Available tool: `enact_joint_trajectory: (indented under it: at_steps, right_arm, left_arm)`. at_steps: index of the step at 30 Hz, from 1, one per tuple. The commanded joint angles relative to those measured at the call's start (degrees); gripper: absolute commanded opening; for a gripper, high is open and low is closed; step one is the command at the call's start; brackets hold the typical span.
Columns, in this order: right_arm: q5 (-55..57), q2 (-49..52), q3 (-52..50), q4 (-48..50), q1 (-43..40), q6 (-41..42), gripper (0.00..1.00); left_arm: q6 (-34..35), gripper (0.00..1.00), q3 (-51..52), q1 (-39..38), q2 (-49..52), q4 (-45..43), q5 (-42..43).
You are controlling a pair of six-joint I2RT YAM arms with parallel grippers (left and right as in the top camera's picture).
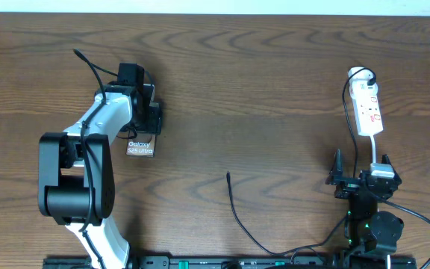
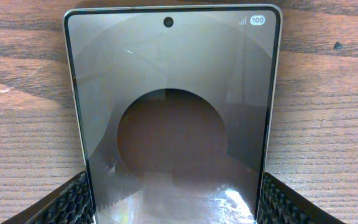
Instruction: Plug charger to phone and switch on socket
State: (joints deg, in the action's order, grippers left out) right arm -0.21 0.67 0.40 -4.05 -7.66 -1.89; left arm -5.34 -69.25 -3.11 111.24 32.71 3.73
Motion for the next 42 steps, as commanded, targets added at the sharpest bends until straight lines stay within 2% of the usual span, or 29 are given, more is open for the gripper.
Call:
enact_joint_trajectory:
  at_steps: [1, 3, 5, 9, 12, 14, 21, 42]
  right_arm:
    - [0.3, -0.4, -0.1, -0.3, -0.3, 0.6, 0.99]
    - [0.2, -0.4, -0.1, -0.3, -0.3, 0.6, 0.99]
    - [0.3, -0.4, -0.1, -0.3, -0.3, 0.6, 0.99]
    - [0.3, -0.4, -0.1, -0.3, -0.3, 0.6, 0.99]
    - [0.3, -0.4, -0.1, -0.3, -0.3, 0.6, 0.99]
    - [0.3, -0.4, -0.1, -0.3, -0.3, 0.6, 0.99]
    - [0.3, -0.4, -0.1, -0.3, -0.3, 0.6, 0.99]
    - [0.3, -0.4, -0.1, -0.3, -0.3, 0.6, 0.99]
  left_arm:
    - [0.5, 0.07, 1.6, 0.2, 4.5, 0.1, 0.8]
    - [0.5, 0.11, 1.6, 0.2, 4.5, -0.1, 0.8]
    - [0.5, 0.24, 1.6, 0.2, 4.5, -0.1, 0.8]
    - [0.5, 0.38, 1.6, 0.2, 4.5, -0.1, 0.8]
    - [0.5, 0.53, 1.6, 0.2, 4.5, -0.1, 0.8]
    - [0.5, 0.67, 1.6, 0.2, 4.5, -0.1, 0.8]
    - [0.5, 0.88, 1.6, 0.2, 4.5, -0.1, 0.8]
    - [0.5, 0.91, 1.6, 0.2, 4.5, 1.8, 0.8]
